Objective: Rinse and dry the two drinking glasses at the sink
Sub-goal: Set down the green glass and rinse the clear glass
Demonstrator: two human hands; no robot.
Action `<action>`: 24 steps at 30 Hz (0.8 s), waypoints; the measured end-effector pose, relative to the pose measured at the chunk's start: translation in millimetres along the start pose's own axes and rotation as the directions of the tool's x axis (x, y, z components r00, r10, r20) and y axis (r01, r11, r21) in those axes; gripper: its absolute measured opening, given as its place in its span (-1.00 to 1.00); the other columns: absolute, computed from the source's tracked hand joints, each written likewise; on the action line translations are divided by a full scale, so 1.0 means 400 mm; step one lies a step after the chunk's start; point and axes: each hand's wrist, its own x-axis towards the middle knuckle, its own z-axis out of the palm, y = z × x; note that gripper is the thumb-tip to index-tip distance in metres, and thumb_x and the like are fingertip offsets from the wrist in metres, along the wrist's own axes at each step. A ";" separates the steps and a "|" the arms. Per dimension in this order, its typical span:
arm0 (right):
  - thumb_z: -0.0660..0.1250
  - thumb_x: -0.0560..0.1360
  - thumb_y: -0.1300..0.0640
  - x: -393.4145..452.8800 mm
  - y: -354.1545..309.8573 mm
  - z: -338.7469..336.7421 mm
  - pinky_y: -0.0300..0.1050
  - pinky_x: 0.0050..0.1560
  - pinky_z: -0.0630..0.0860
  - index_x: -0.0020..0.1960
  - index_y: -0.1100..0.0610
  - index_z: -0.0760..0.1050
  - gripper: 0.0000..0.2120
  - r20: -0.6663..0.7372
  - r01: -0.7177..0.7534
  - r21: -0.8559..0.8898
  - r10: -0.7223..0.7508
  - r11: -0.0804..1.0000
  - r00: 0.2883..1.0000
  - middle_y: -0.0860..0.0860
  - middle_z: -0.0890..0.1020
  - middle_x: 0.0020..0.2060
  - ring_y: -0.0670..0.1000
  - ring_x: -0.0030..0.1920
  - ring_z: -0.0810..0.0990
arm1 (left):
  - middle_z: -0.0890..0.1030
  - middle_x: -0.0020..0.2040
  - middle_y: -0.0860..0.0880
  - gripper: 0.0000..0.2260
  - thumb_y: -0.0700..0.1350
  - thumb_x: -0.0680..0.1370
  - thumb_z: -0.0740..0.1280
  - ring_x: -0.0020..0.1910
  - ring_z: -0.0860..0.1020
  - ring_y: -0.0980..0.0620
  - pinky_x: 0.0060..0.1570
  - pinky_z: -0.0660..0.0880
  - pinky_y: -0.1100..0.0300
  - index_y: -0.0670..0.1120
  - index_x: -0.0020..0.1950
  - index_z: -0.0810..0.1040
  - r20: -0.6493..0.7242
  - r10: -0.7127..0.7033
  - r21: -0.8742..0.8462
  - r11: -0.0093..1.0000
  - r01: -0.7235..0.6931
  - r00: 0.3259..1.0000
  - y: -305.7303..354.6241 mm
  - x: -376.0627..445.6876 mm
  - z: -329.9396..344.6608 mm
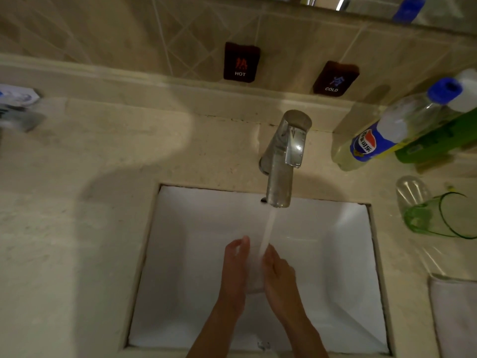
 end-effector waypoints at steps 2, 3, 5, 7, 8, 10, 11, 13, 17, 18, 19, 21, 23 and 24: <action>-0.23 0.35 -0.56 -0.007 0.007 0.011 0.13 0.16 0.53 0.37 0.00 0.41 -0.07 -0.075 0.010 -0.012 -0.011 1.000 0.997 0.09 0.53 0.13 0.11 0.13 0.52 | 0.67 0.13 -0.28 -0.22 0.50 0.33 0.39 0.12 0.67 -0.31 0.21 0.58 -0.31 -0.15 0.19 0.61 0.011 -0.048 0.020 0.999 0.047 0.999 -0.017 0.002 0.011; -0.21 0.35 -0.53 -0.013 0.008 0.018 0.14 0.23 0.50 0.43 0.06 0.35 -0.06 -0.092 -0.015 0.012 0.016 1.000 0.996 0.11 0.49 0.21 0.14 0.22 0.47 | 0.68 0.09 -0.33 -0.21 0.50 0.35 0.38 0.09 0.67 -0.35 0.18 0.59 -0.32 -0.20 0.15 0.64 0.026 -0.062 0.029 0.998 0.062 0.998 -0.024 0.001 0.018; -0.10 0.48 -0.41 -0.043 -0.019 0.026 0.09 0.35 0.42 0.52 0.08 0.23 -0.21 -0.090 -0.009 0.036 0.012 0.999 0.996 0.13 0.43 0.35 0.15 0.35 0.40 | 0.72 -0.09 -0.28 -0.26 0.49 0.39 0.33 -0.07 0.71 -0.28 0.09 0.64 -0.23 -0.24 -0.04 0.69 0.054 -0.056 0.076 0.996 0.052 0.997 -0.009 -0.020 0.034; -0.01 0.62 -0.19 -0.062 -0.027 0.034 0.00 0.40 0.33 0.58 0.07 0.10 -0.40 -0.106 0.007 -0.074 -0.015 0.997 0.994 0.08 0.37 0.44 0.10 0.44 0.35 | 0.69 -0.35 -0.01 -0.38 0.49 0.44 0.31 -0.27 0.66 -0.06 -0.14 0.63 0.06 -0.11 -0.22 0.62 0.083 -0.046 0.105 0.994 0.037 0.996 -0.002 -0.046 0.042; 0.00 0.64 -0.12 -0.061 -0.025 0.036 -0.01 0.39 0.32 0.58 0.06 0.06 -0.44 -0.110 0.004 -0.134 -0.019 0.991 0.994 0.06 0.36 0.45 0.09 0.44 0.35 | 0.66 -0.39 0.09 -0.53 0.38 0.53 0.28 -0.31 0.64 0.10 -0.21 0.59 0.21 -0.01 -0.20 0.58 0.083 -0.056 0.070 0.996 0.050 0.995 -0.014 -0.050 0.043; 0.02 0.64 -0.11 -0.052 -0.030 0.032 -0.01 0.32 0.36 0.56 0.03 0.12 -0.47 -0.106 -0.053 -0.207 0.031 0.977 0.994 0.04 0.41 0.41 0.09 0.39 0.42 | 0.69 -0.29 0.18 -0.73 0.19 0.67 0.23 -0.30 0.64 0.35 -0.26 0.55 0.43 0.09 -0.10 0.57 0.029 -0.109 0.057 0.993 0.107 0.994 -0.045 -0.046 0.037; 0.03 0.63 -0.14 -0.039 -0.033 0.029 0.00 0.27 0.39 0.50 0.01 0.21 -0.51 -0.097 -0.104 -0.221 0.084 0.970 0.992 0.04 0.47 0.35 0.10 0.33 0.48 | 0.72 -0.19 0.10 -0.72 0.21 0.64 0.27 -0.24 0.68 0.29 -0.19 0.60 0.34 0.07 -0.08 0.62 -0.019 -0.137 0.033 0.990 0.137 0.990 -0.064 -0.034 0.033; 0.05 0.62 -0.17 -0.005 -0.045 0.023 0.03 0.22 0.47 0.32 0.01 0.38 -0.61 -0.058 -0.167 -0.187 0.159 0.968 0.986 0.06 0.58 0.22 0.14 0.22 0.56 | 0.74 -0.03 -0.12 -0.61 0.34 0.48 0.33 -0.03 0.74 -0.03 0.08 0.65 0.00 0.05 -0.02 0.71 -0.130 -0.158 0.007 0.987 0.160 0.979 -0.090 -0.004 0.028; 0.19 0.55 -0.24 0.073 -0.032 0.038 -0.05 0.22 0.51 0.31 0.06 0.46 -0.51 0.172 -0.140 -0.273 0.191 0.952 0.966 0.11 0.60 0.21 0.16 0.20 0.59 | 0.73 0.02 -0.19 -0.36 0.49 0.39 0.23 0.07 0.70 -0.21 0.19 0.60 -0.21 -0.01 0.03 0.72 -0.310 -0.135 0.125 0.975 0.181 0.941 -0.190 0.092 -0.003; 0.21 0.53 -0.23 0.084 -0.023 0.044 -0.05 0.20 0.52 0.30 0.08 0.47 -0.50 0.205 -0.144 -0.246 0.196 0.959 0.959 0.12 0.61 0.21 0.14 0.18 0.61 | 0.74 -0.02 -0.21 -0.29 0.54 0.29 0.23 0.03 0.71 -0.22 0.17 0.61 -0.23 -0.05 -0.04 0.72 -0.336 -0.185 0.047 0.976 0.212 0.923 -0.189 0.099 -0.013; 0.20 0.50 -0.20 0.080 -0.024 0.042 -0.06 0.19 0.53 0.29 0.12 0.49 -0.49 0.231 -0.163 -0.191 0.206 0.968 0.951 0.13 0.62 0.20 0.13 0.16 0.61 | 0.74 -0.03 -0.22 -0.26 0.55 0.23 0.23 0.01 0.72 -0.23 0.17 0.61 -0.25 -0.07 -0.09 0.71 -0.371 -0.237 -0.004 0.967 0.253 0.898 -0.177 0.095 -0.018; 0.13 0.53 -0.10 0.057 -0.013 0.040 -0.13 0.07 0.52 0.18 0.18 0.53 -0.57 0.223 -0.196 -0.040 0.199 0.980 0.954 0.17 0.65 0.12 0.10 0.04 0.62 | 0.73 -0.01 -0.25 -0.34 0.50 0.34 0.25 0.00 0.71 -0.24 0.18 0.61 -0.25 -0.09 -0.12 0.68 -0.364 -0.278 -0.057 0.959 0.276 0.889 -0.153 0.083 -0.016; 0.06 0.66 0.01 0.015 -0.001 0.038 -0.16 0.00 0.51 0.16 0.12 0.53 -0.69 0.166 -0.213 0.080 0.198 0.974 0.966 0.14 0.64 0.12 0.07 0.02 0.61 | 0.73 -0.01 -0.26 -0.42 0.39 0.45 0.30 -0.03 0.71 -0.23 0.16 0.63 -0.22 -0.14 -0.02 0.69 -0.329 -0.292 -0.072 0.956 0.284 0.898 -0.120 0.055 -0.003; 0.04 0.68 0.02 -0.007 0.010 0.043 -0.16 0.12 0.49 0.23 0.10 0.51 -0.68 0.126 -0.204 0.120 0.189 0.972 0.974 0.11 0.61 0.20 0.07 0.13 0.59 | 0.73 -0.01 -0.25 -0.37 0.40 0.42 0.31 -0.03 0.72 -0.23 0.16 0.63 -0.20 -0.16 0.03 0.69 -0.332 -0.282 -0.073 0.959 0.274 0.900 -0.102 0.043 0.003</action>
